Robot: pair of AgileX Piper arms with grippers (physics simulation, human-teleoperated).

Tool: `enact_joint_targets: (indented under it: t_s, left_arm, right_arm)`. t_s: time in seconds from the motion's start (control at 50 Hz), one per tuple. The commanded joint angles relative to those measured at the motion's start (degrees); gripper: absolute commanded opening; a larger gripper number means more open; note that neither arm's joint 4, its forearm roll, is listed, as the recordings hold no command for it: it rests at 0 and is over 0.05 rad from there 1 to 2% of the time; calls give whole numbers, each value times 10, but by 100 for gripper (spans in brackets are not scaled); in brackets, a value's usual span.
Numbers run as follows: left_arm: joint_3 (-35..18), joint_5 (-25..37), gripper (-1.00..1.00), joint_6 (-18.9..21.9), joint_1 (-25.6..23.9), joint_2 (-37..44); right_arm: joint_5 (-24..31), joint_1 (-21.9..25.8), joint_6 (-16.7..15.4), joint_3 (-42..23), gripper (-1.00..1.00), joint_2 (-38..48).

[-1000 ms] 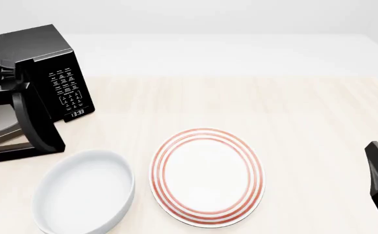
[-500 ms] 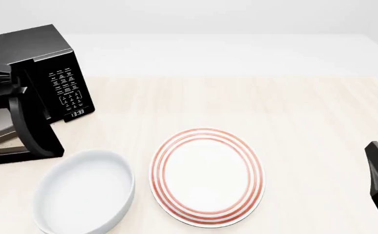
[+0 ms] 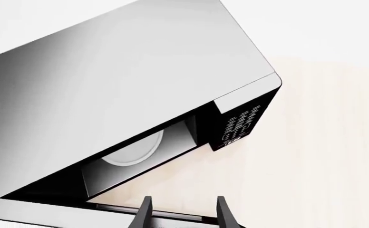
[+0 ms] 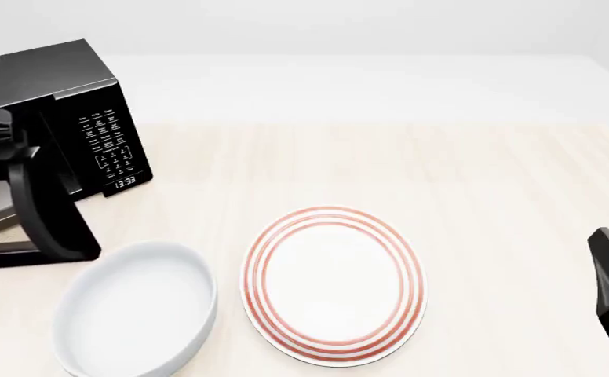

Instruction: Open the microwave.

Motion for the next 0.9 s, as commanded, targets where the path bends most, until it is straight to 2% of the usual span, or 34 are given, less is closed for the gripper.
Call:
enact_joint_targets:
  t_s: [0.02,0.9]
  left_arm:
    - [30,1,100,1,2,-10]
    - [68,20,100,-1,11,-64]
  right_arm:
    - [0,0,0,0,100,0]
    - [0,0,0,0,100,0]
